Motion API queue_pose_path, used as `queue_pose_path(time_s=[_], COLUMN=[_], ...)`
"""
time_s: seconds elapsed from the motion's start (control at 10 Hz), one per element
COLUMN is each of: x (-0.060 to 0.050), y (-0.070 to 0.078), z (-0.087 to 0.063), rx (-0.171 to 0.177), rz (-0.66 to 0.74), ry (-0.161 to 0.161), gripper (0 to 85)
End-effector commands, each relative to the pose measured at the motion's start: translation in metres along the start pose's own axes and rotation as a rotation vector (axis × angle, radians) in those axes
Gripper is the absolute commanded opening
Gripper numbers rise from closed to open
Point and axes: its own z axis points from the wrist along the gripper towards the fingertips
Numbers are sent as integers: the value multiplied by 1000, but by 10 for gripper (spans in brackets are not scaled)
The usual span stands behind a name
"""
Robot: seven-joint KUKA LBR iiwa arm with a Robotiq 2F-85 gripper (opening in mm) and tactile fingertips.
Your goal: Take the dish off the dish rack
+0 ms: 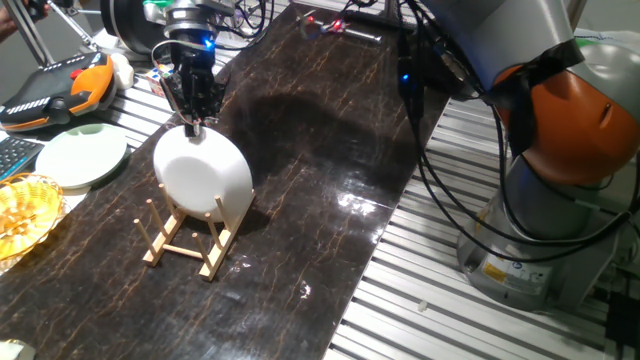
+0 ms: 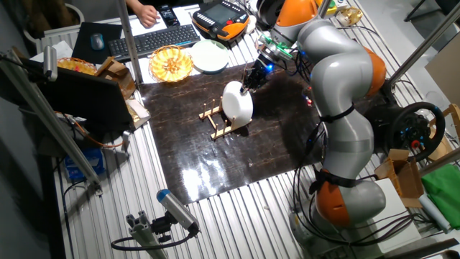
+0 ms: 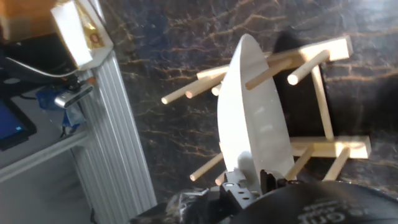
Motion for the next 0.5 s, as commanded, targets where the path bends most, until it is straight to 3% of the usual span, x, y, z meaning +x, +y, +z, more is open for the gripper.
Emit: queue_pose_path(time_s=[0.0, 0.4], x=[-1, -5], y=[0, 2], z=[0, -1], rx=[-6, -23], rz=[-12, -52], ry=[-9, -33], gripper=[233, 230])
